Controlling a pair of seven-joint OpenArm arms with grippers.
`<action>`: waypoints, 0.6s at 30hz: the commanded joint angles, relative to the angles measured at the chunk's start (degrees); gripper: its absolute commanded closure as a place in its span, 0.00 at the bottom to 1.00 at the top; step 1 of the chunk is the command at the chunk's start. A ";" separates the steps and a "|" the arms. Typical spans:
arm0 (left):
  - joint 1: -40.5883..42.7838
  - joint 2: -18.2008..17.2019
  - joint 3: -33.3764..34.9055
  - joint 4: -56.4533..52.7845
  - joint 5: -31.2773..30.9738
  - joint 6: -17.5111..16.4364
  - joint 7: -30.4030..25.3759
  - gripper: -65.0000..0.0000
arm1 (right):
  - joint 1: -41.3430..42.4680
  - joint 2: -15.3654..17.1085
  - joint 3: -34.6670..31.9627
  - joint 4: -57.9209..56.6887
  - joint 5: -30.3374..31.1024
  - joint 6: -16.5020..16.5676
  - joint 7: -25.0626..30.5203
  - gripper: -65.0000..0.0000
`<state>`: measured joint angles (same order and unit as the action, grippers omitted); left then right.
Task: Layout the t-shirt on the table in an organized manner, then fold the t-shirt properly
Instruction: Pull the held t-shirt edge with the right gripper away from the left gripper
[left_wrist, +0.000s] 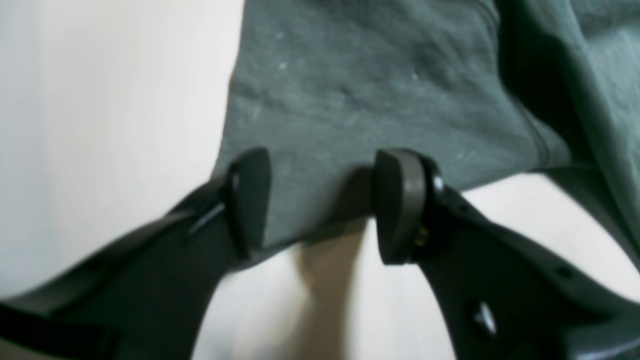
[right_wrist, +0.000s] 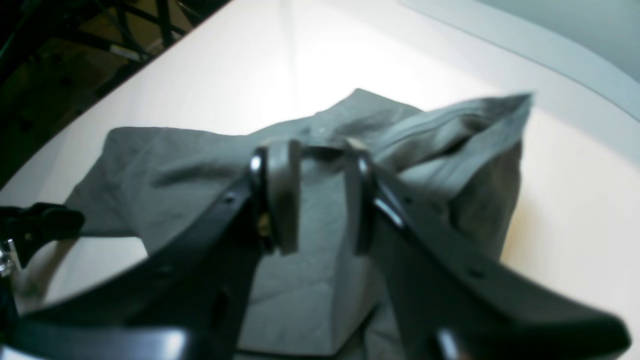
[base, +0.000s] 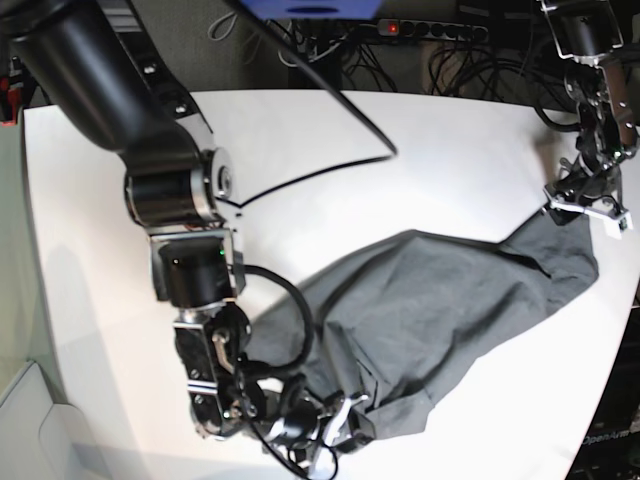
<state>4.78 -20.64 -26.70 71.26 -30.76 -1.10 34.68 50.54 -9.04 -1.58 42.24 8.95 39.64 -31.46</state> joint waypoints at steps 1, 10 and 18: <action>0.28 -0.67 -0.16 0.08 0.39 0.88 2.12 0.49 | 2.16 0.04 -0.22 0.97 0.85 0.36 1.18 0.66; 0.28 -0.67 -0.16 -0.01 0.39 0.88 2.12 0.49 | -3.03 9.52 -3.29 0.97 0.85 0.36 -0.32 0.37; 0.37 -0.32 -0.16 0.08 0.39 0.88 2.12 0.49 | -8.83 16.99 -2.85 0.71 1.03 0.36 5.49 0.24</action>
<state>4.93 -20.56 -26.70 71.26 -30.70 -0.86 34.63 39.68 7.86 -4.49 41.87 8.99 39.53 -27.18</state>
